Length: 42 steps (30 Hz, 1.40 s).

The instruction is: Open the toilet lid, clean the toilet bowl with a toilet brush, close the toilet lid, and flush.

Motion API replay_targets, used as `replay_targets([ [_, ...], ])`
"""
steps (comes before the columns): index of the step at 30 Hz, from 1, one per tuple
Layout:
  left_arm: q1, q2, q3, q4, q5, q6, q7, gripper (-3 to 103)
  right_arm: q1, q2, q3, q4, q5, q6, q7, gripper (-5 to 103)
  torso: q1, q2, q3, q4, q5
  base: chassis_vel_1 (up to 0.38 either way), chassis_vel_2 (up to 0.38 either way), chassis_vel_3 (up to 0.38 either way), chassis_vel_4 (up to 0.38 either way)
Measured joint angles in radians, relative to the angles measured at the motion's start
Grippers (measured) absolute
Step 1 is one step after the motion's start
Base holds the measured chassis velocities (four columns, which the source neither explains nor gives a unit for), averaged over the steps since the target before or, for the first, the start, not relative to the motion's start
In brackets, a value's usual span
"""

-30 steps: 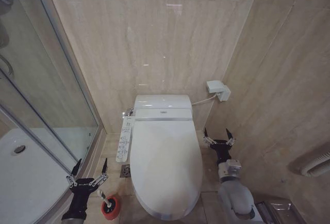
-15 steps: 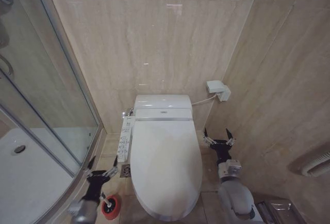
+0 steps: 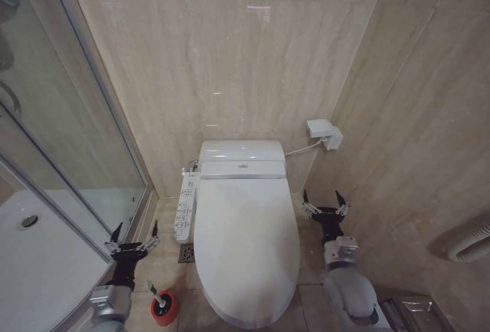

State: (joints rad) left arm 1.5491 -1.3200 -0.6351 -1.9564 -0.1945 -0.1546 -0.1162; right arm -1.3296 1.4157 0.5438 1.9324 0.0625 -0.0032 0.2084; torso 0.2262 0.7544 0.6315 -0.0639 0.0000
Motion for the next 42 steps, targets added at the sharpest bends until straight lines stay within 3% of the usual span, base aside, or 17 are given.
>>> replay_targets([
  [16,-0.022,-0.011,0.035,0.013,-0.03,-0.028,0.024,100,0.0,0.0,0.0,0.0,0.0,0.0,0.0,100,0.0,0.0,0.0,-0.0002,-0.0001,0.0,0.0,0.0,0.0],
  [30,-0.043,-0.027,0.075,0.059,0.003,-0.075,0.052,100,0.0,0.0,0.0,0.0,0.0,0.0,0.0,100,0.0,0.0,0.0,-0.0002,0.0001,0.0,0.0,0.0,0.0],
  [42,-0.082,-0.033,0.098,0.086,0.012,-0.075,0.055,100,0.0,0.0,0.0,0.0,0.0,0.0,0.0,100,0.001,0.0,0.0,-0.0002,-0.0001,-0.068,0.065,0.071,-0.063],
])
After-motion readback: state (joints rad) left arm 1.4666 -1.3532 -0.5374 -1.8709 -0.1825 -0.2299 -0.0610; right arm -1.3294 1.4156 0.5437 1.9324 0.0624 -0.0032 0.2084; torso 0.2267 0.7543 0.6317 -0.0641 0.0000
